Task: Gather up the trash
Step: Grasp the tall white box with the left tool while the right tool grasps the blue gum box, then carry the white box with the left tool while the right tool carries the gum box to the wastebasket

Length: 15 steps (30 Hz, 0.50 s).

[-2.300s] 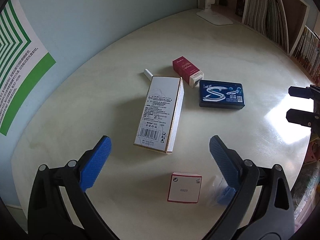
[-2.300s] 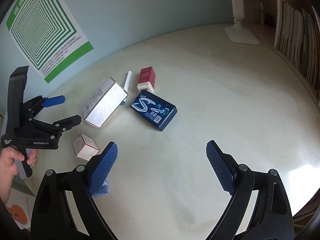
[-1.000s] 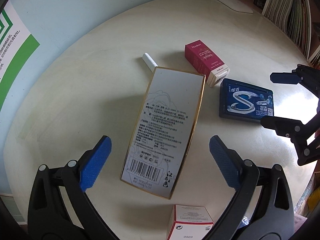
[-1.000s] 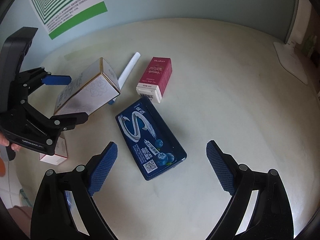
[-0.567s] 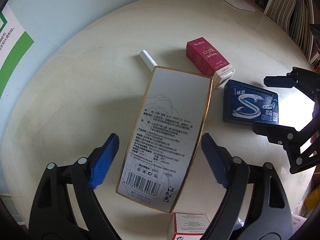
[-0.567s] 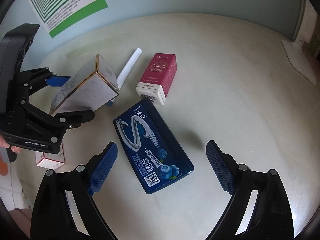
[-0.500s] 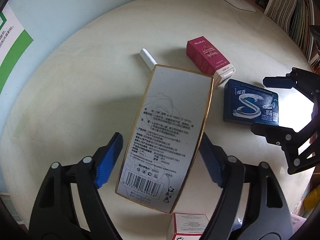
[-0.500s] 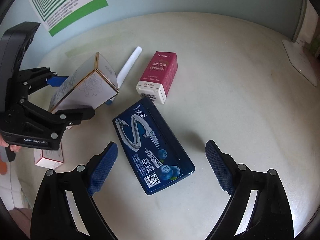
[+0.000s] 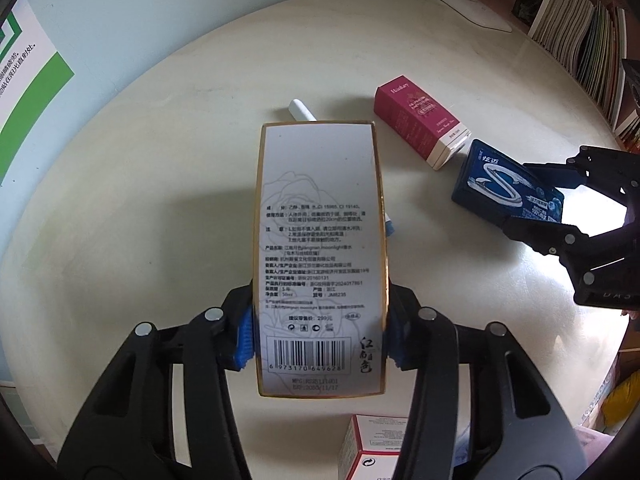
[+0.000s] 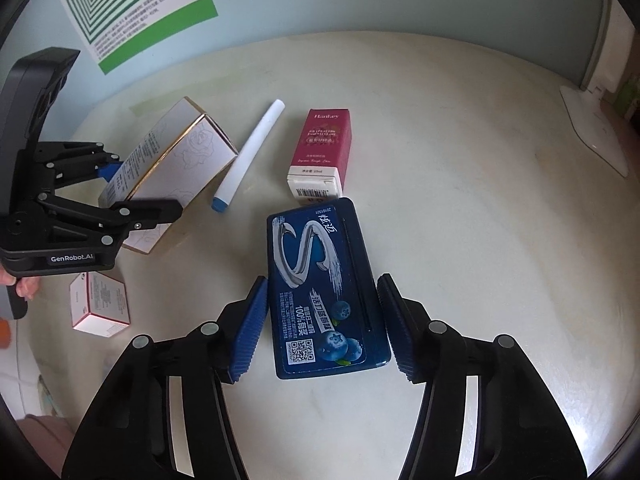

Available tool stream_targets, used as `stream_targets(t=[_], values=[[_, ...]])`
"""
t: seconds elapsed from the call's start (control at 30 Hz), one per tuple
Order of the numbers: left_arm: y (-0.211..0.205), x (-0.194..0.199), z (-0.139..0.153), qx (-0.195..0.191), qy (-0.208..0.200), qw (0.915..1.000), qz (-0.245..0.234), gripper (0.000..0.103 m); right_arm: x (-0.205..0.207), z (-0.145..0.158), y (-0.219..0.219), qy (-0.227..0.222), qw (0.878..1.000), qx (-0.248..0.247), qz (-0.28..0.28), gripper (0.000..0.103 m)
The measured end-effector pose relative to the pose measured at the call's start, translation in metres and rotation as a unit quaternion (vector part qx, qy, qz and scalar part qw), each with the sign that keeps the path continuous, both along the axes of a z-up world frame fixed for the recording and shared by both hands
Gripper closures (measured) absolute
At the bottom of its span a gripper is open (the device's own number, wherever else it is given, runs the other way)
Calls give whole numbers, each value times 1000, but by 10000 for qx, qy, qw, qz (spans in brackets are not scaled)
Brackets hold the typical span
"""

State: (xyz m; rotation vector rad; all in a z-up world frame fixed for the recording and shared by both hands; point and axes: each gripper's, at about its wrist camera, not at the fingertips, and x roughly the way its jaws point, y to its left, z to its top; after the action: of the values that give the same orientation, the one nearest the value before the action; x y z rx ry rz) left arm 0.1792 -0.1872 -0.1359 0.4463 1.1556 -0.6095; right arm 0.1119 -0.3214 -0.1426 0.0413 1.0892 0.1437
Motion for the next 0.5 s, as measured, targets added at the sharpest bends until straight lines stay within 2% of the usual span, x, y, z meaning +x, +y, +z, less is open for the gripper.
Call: stream_targets(t=[0.5], values=[[12,-17,29,-194,-293,9993,-139,56,-25,33,-21,-348,9987,138,-344,50]])
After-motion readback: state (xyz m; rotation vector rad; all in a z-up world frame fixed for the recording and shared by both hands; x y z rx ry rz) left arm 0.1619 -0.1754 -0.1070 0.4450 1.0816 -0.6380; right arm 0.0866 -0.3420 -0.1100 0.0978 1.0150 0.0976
